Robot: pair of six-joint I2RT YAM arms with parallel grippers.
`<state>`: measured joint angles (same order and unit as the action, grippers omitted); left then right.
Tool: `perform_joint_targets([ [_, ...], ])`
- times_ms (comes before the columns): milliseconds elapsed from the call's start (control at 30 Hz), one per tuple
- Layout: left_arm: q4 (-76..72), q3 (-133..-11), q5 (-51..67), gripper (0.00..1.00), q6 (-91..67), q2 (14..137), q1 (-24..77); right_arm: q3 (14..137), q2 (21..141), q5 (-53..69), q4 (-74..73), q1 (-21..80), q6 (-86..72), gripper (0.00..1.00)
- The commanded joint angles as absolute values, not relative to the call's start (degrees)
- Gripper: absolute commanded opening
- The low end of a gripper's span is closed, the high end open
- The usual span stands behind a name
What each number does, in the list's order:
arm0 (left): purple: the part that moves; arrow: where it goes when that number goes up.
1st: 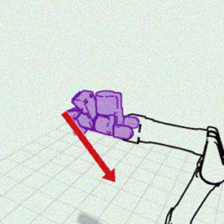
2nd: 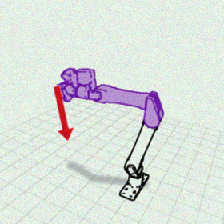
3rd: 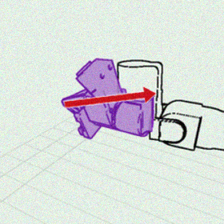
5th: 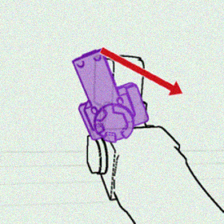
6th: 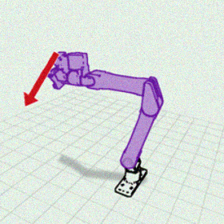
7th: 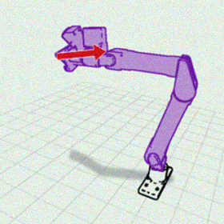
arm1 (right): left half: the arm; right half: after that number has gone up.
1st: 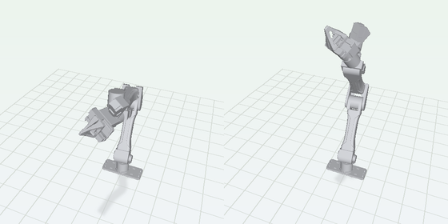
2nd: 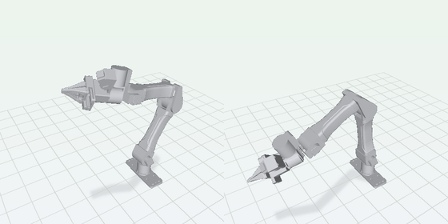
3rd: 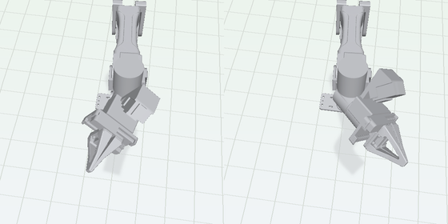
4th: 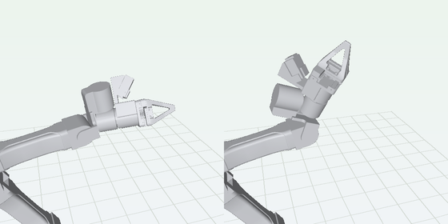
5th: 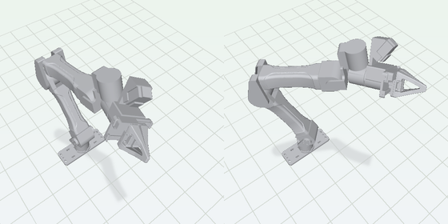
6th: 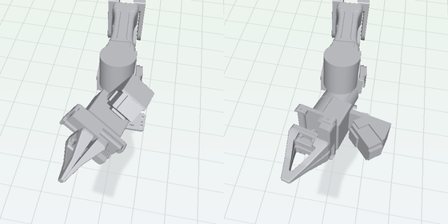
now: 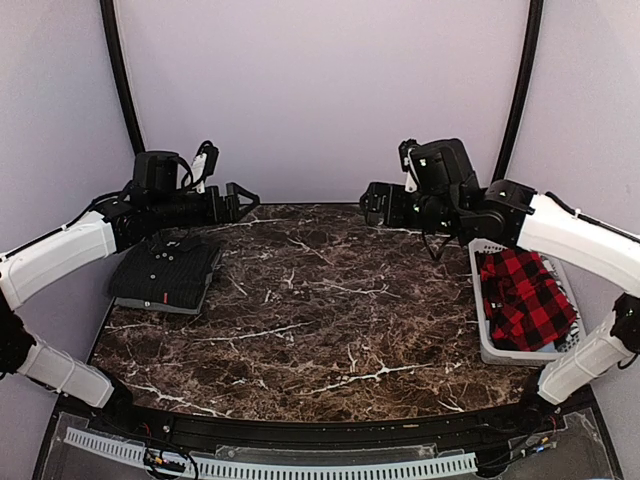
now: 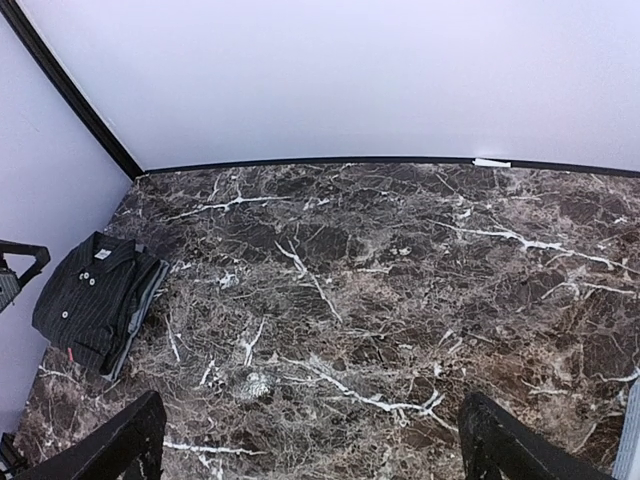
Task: Fold and stack the long sleeve shirts
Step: Pick up the crumpled shirt from the bin.
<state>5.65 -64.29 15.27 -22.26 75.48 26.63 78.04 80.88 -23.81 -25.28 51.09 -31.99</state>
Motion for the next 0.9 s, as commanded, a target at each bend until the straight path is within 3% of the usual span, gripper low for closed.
perform_joint_targets([
  [0, 5.61, -64.14, 14.18, 0.99, -22.30, 74.70, 26.63, 75.65, 78.52, -24.69, -21.44, 49.62, -30.71, 0.99],
  [200, 5.80, -64.40, 14.14, 0.99, -22.31, 74.82, 26.61, 67.19, 73.48, -24.70, -20.12, 42.83, -31.91, 0.99],
  [533, 6.06, -64.43, 14.18, 0.99, -21.82, 74.79, 26.63, 51.24, 64.96, -18.68, -20.76, 22.33, -34.67, 0.96],
  [867, 6.15, -64.61, 14.80, 0.99, -21.49, 75.32, 26.63, 40.74, 65.58, -8.92, -14.07, 9.61, -32.31, 0.94],
])
